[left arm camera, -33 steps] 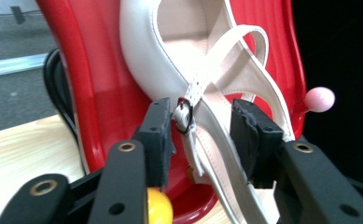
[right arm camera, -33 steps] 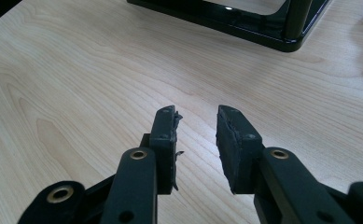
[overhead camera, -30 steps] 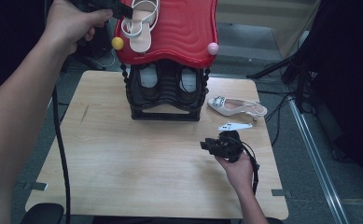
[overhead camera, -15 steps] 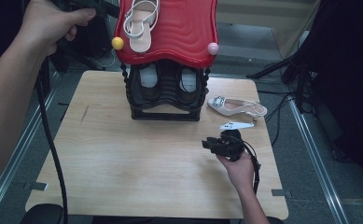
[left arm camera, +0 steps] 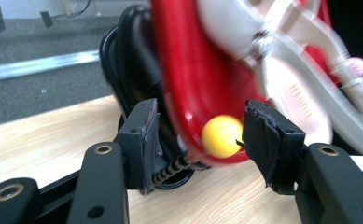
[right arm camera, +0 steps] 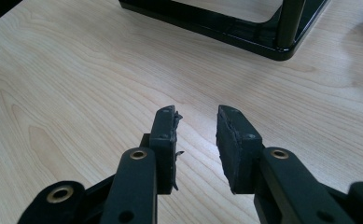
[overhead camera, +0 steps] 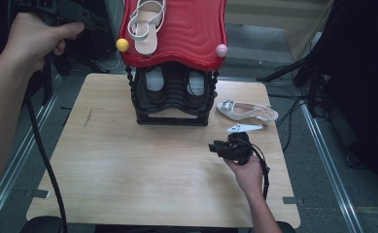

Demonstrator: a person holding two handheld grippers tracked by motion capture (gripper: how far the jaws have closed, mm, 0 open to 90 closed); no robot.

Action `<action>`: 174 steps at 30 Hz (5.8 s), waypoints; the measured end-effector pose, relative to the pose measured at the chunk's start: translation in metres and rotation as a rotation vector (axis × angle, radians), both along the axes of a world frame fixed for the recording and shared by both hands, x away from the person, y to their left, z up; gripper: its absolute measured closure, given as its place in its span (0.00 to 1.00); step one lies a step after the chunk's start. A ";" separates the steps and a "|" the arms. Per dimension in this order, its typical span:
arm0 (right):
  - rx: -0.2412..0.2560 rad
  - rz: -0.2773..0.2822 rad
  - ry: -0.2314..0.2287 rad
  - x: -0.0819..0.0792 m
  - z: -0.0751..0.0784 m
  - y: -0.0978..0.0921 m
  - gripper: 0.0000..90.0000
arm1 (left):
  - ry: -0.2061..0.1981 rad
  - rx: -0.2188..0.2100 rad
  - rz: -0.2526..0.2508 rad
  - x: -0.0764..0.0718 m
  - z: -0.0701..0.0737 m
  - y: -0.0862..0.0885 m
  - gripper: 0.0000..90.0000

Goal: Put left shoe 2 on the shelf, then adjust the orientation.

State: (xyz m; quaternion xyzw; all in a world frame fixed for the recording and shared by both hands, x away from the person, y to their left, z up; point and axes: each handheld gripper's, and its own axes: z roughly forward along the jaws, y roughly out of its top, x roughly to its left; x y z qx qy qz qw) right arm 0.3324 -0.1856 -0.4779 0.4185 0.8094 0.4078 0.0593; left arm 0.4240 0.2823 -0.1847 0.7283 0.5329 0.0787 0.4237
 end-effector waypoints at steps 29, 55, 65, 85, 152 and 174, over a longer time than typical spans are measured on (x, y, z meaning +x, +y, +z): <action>0.005 -0.018 -0.012 0.006 -0.002 -0.006 0.77 | 0.081 0.013 -0.002 -0.016 -0.130 0.011 0.51; -0.001 -0.042 -0.006 0.009 -0.004 -0.013 0.80 | 0.166 -0.031 -0.034 -0.051 -0.239 -0.009 0.51; 0.001 -0.061 0.007 0.010 -0.004 -0.016 0.83 | 0.183 -0.052 -0.055 -0.067 -0.264 -0.020 0.51; -0.010 -0.117 0.005 0.016 -0.007 -0.028 0.99 | 0.169 -0.013 -0.129 -0.092 -0.290 -0.044 0.50; -0.085 -0.391 0.040 0.138 -0.032 -0.040 1.00 | 0.181 0.046 -0.237 -0.096 -0.307 -0.069 0.50; -0.063 -0.340 -0.003 0.070 0.007 -0.087 1.00 | 0.183 0.036 -0.238 -0.097 -0.305 -0.070 0.50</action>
